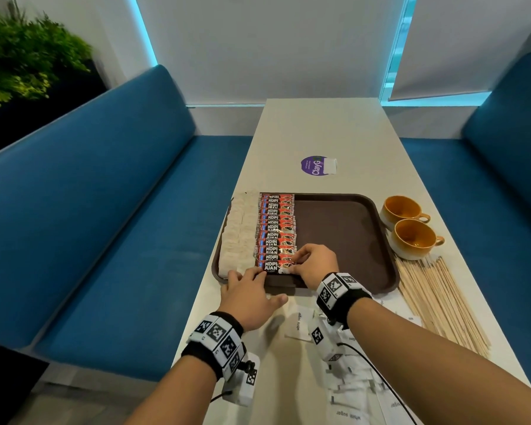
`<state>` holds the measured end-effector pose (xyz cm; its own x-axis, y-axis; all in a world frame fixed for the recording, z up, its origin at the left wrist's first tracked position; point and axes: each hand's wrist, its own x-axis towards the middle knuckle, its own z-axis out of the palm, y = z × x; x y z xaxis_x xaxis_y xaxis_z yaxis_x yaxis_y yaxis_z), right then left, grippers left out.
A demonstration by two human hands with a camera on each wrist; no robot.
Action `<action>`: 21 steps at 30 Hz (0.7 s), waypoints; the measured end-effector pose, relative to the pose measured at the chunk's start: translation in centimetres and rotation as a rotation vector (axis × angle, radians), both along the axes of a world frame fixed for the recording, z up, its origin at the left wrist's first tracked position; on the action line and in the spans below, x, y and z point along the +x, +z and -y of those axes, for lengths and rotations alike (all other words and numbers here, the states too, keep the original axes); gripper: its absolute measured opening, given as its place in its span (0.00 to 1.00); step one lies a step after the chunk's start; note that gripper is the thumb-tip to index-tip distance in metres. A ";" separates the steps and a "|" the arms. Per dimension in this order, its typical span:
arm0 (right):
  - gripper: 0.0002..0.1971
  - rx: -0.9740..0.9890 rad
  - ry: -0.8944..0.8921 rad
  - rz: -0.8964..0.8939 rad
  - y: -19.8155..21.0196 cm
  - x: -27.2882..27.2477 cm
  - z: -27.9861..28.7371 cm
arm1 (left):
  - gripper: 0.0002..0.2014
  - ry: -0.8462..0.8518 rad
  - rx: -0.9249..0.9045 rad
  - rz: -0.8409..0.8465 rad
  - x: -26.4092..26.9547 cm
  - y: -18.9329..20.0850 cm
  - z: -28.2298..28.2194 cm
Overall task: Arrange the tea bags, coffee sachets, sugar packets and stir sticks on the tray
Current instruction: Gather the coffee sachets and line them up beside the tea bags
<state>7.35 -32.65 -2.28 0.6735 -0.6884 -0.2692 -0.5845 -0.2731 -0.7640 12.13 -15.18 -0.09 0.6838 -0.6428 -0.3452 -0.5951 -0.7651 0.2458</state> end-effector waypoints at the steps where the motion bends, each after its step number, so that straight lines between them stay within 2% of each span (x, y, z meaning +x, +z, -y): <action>1: 0.11 -0.004 0.004 -0.005 0.0 0.0 0.0 | 0.37 -0.001 0.003 0.000 0.0 0.0 0.0; 12: 0.11 -0.001 -0.001 0.003 0.1 -0.3 0.1 | 0.35 0.005 -0.027 -0.001 -0.1 -0.2 0.0; 17: 0.08 0.023 0.016 0.059 1.5 -1.7 0.6 | 0.35 0.037 -0.114 -0.053 -0.1 0.4 -0.3; 19: 0.06 0.015 0.049 0.087 2.8 -3.0 0.7 | 0.31 0.070 -0.202 -0.079 -0.1 0.7 -0.6; 21: 0.04 -0.024 0.081 0.096 4.4 -4.8 0.7 | 0.19 0.091 -0.313 -0.116 -0.4 1.0 -0.9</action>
